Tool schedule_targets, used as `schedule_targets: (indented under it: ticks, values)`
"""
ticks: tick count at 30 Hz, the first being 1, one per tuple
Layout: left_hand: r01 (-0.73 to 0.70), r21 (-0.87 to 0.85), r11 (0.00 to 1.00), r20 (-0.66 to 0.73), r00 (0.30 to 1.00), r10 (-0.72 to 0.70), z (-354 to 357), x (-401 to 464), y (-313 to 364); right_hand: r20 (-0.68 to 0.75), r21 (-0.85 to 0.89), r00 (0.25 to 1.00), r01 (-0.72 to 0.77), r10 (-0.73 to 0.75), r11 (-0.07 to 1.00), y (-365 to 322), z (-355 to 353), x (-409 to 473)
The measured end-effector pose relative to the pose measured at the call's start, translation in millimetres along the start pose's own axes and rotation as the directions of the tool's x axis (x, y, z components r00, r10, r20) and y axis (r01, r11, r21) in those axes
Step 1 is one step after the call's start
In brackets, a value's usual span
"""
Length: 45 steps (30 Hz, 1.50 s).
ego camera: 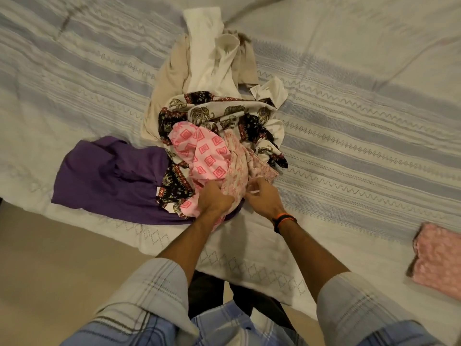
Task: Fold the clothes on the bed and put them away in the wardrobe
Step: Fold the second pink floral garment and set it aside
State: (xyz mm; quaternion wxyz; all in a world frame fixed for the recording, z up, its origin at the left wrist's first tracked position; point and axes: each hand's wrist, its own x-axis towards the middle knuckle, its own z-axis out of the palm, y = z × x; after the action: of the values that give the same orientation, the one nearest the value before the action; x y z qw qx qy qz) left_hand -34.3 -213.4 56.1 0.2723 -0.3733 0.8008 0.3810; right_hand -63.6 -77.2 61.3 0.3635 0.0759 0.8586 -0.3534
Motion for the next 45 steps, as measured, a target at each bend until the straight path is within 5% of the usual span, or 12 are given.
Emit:
schedule_targets:
  ticks: [6, 15, 22, 26, 30, 33, 37, 42, 45]
  values:
    - [-0.068, -0.014, 0.998, 0.048, 0.996, 0.068, -0.7, -4.9, 13.2, 0.020, 0.049, 1.000, -0.020, 0.019, 0.999, 3.6, -8.8, -4.7]
    - [-0.167, -0.385, 0.908, 0.134, 0.963, 0.234, -34.3, -40.6, 59.6, 0.031, 0.117, 0.992, 0.122, -0.126, 0.986, -6.6, -45.1, -40.2]
    - [-0.003, -0.858, 0.514, 0.201, 0.918, 0.341, -74.9, -90.2, 98.7, 0.031, 0.083, 0.973, 0.227, -0.230, 0.970, -30.1, -57.8, -55.0]
    - [0.036, -0.963, 0.267, 0.182, 0.816, 0.549, -105.5, -124.5, 122.8, -0.057, 0.038, 0.945, 0.323, -0.321, 0.946, -55.3, -67.6, -62.4]
    - [-0.038, -0.983, 0.179, 0.074, 0.812, 0.579, -125.2, -138.9, 130.6, -0.149, 0.155, 0.919, 0.386, -0.365, 0.909, -85.6, -85.8, -80.8]
    - [-0.215, -0.921, 0.323, -0.059, 0.900, 0.433, -129.4, -145.4, 121.2, -0.186, 0.149, 0.887, 0.452, -0.424, 0.880, -97.4, -96.9, -88.3]
    - [-0.334, -0.760, 0.558, -0.157, 0.927, 0.340, -127.3, -147.7, 100.3, -0.171, 0.353, 0.881, 0.473, -0.441, 0.807, -117.3, -112.1, -100.6]
    - [-0.453, -0.474, 0.756, -0.169, 0.889, 0.426, -123.1, -153.1, 84.9, -0.211, 0.460, 0.832, 0.548, -0.513, 0.699, -143.7, -131.9, -138.2]
    - [-0.511, -0.350, 0.785, -0.214, 0.860, 0.464, -123.9, -156.2, 80.8, -0.260, 0.501, 0.804, 0.586, -0.535, 0.637, -155.5, -138.4, -158.9]
